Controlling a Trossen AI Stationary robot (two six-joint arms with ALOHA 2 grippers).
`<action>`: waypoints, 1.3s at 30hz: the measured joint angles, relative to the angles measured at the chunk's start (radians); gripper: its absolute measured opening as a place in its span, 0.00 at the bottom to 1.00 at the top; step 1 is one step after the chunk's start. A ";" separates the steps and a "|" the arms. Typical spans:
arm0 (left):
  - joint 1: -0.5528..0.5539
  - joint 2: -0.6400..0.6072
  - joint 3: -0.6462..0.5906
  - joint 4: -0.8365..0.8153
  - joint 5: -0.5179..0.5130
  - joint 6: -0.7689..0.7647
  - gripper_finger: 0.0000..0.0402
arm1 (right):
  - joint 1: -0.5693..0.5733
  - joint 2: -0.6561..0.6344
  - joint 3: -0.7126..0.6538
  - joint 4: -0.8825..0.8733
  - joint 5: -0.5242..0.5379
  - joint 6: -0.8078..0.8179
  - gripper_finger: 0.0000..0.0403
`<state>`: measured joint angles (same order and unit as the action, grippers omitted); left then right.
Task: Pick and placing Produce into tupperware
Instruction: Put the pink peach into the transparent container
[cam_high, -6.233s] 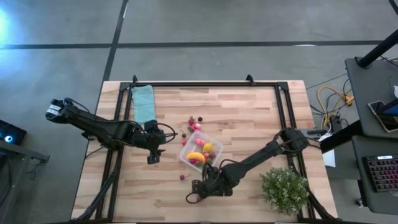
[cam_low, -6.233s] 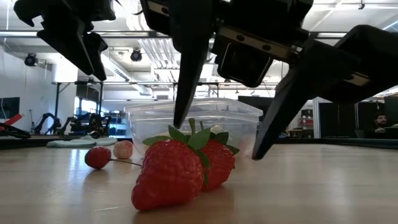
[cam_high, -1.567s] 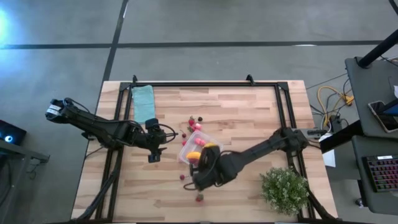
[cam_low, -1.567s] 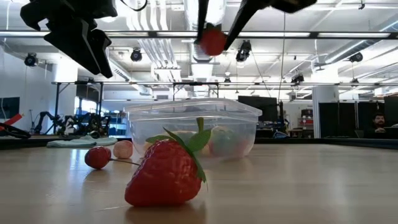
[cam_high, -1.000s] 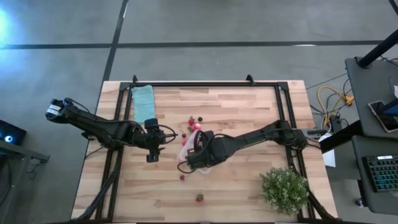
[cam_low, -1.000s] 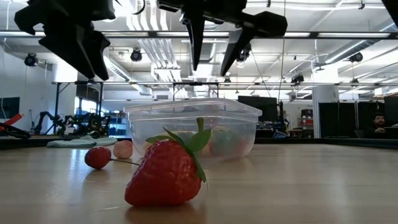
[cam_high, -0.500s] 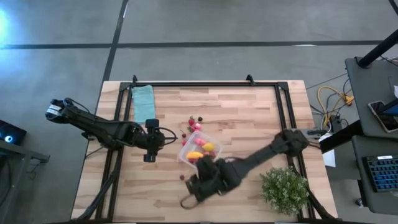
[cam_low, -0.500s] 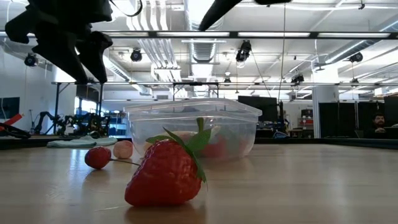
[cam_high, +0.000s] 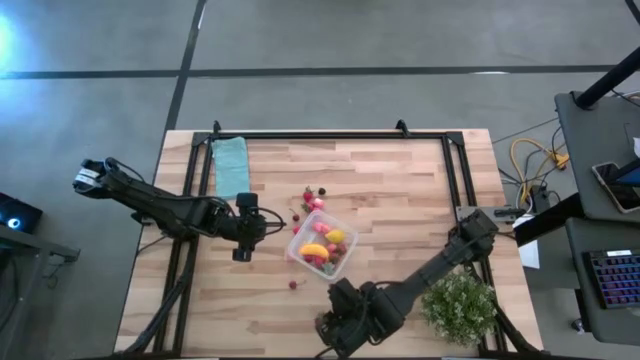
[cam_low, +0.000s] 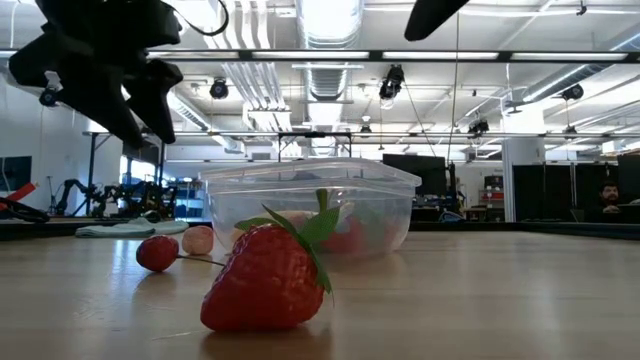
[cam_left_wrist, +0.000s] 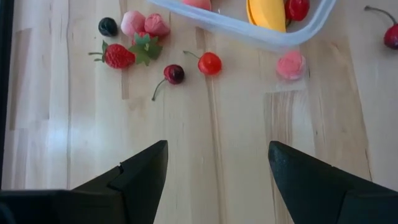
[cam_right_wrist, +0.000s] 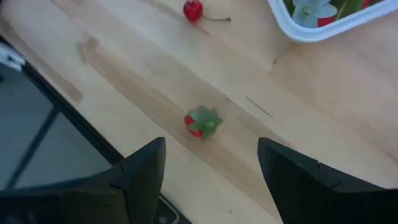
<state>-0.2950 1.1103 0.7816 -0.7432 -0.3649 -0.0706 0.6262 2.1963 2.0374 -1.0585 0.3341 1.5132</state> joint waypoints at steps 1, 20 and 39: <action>0.000 0.000 -0.001 0.000 0.000 0.000 0.65 | 0.000 0.000 -0.003 0.002 -0.009 -0.021 0.61; 0.000 0.114 -0.003 0.245 0.203 -0.028 0.65 | 0.021 0.000 -0.054 -0.003 0.007 -0.077 0.61; -0.021 0.384 -0.004 0.452 0.266 -0.141 0.65 | 0.115 0.000 -0.117 -0.007 0.007 0.015 0.61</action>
<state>-0.3164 1.4938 0.7780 -0.2915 -0.0993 -0.2115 0.7410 2.1963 1.9207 -1.0657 0.3412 1.5282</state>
